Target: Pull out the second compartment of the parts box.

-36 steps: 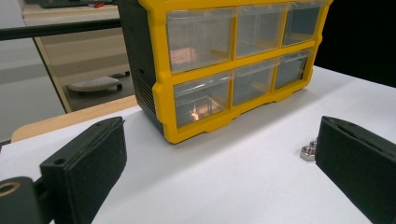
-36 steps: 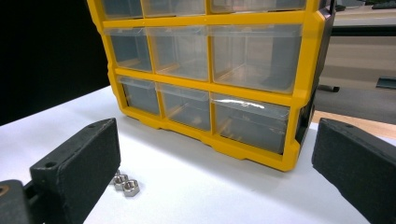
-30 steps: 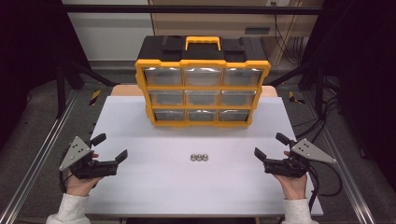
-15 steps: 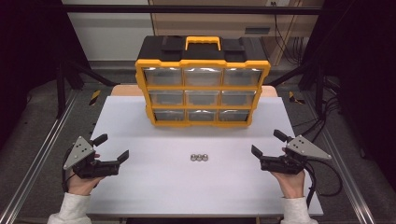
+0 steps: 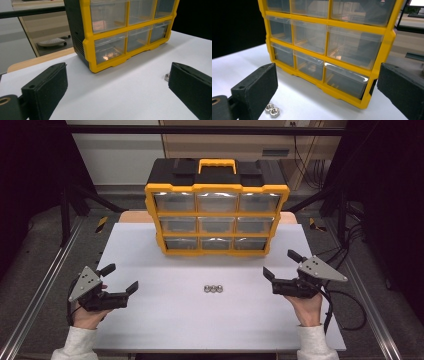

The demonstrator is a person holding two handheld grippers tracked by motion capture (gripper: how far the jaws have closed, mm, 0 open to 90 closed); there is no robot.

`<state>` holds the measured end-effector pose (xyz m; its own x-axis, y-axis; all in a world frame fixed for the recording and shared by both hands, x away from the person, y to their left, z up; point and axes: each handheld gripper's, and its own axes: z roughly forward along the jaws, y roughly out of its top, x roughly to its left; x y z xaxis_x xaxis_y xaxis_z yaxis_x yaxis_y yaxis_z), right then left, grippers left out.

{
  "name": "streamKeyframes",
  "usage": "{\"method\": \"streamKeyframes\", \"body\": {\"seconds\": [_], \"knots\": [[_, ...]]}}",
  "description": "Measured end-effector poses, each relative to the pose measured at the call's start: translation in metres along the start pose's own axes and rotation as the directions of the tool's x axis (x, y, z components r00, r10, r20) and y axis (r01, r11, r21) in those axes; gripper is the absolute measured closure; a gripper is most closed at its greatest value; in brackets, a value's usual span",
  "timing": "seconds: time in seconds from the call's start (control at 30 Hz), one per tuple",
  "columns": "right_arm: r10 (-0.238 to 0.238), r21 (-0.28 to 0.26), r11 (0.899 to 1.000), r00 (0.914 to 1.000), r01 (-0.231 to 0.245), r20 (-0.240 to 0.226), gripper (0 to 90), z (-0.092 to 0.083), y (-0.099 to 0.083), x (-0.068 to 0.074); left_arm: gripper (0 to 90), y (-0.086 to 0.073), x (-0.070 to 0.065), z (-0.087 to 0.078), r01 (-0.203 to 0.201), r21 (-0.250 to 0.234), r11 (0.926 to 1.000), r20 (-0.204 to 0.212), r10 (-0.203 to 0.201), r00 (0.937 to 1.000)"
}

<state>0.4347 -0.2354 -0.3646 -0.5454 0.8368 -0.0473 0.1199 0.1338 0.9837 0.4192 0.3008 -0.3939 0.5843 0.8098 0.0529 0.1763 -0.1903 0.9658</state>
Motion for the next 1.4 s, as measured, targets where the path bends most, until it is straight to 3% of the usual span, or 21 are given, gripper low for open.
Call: {"method": "streamKeyframes", "body": {"seconds": [0.3,0.33,0.5,0.73,0.93,0.97,1.0,1.1,1.13,1.27,1.3,1.4], "knots": [[-0.087,0.036,0.996,0.9962,0.087,-0.001,3.4,0.018,0.02,0.009,1.7,0.0,-0.001,0.001,-0.004,0.004,1.0,0.0,0.004,1.0],[-0.114,0.052,0.992,0.9935,0.114,0.001,3.5,0.023,0.026,0.012,1.7,0.0,-0.001,0.001,-0.004,0.005,1.0,0.0,0.004,1.0],[-0.138,0.075,0.988,0.9904,0.138,-0.003,4.2,0.031,0.035,0.014,1.7,-0.001,-0.002,0.003,-0.006,0.012,0.9999,0.003,0.006,1.0],[-0.217,0.1,0.971,0.9762,0.215,0.005,4.2,0.044,0.055,0.021,1.7,-0.001,-0.001,0.002,-0.004,0.01,0.9999,0.003,0.004,1.0],[-0.308,0.123,0.945,0.9513,0.303,0.02,4.2,0.057,0.075,0.029,1.7,-0.002,-0.001,0.003,-0.003,0.014,0.9999,0.006,0.003,1.0],[-0.308,0.123,0.945,0.9513,0.303,0.02,4.2,0.057,0.075,0.029,1.7,-0.002,-0.001,0.003,-0.003,0.014,0.9999,0.006,0.003,1.0],[-0.341,0.134,0.933,0.9396,0.333,0.034,4.3,0.062,0.08,0.033,1.7,-0.002,-0.002,0.003,-0.005,0.015,0.9999,0.006,0.005,1.0],[-0.384,0.142,0.917,0.9214,0.372,0.063,4.2,0.068,0.084,0.038,1.7,-0.001,-0.002,0.003,-0.005,0.015,0.9999,0.006,0.005,1.0],[-0.384,0.142,0.917,0.9214,0.372,0.063,4.2,0.068,0.084,0.038,1.7,-0.001,-0.002,0.003,-0.006,0.017,0.9998,0.004,0.006,1.0],[-0.442,0.146,0.891,0.895,0.429,0.063,5.6,0.076,0.092,0.046,1.7,-0.001,-0.001,0.002,-0.003,0.014,0.9999,0.002,0.003,1.0],[-0.442,0.146,0.891,0.895,0.429,0.063,5.6,0.076,0.092,0.046,1.7,-0.001,-0.001,0.002,-0.004,0.015,0.9999,0.001,0.004,1.0],[-0.469,0.157,0.876,0.8818,0.456,0.054,5.5,0.082,0.096,0.05,1.7,-0.001,-0.001,0.002,-0.004,0.016,0.9999,0.003,0.004,1.0]]}}
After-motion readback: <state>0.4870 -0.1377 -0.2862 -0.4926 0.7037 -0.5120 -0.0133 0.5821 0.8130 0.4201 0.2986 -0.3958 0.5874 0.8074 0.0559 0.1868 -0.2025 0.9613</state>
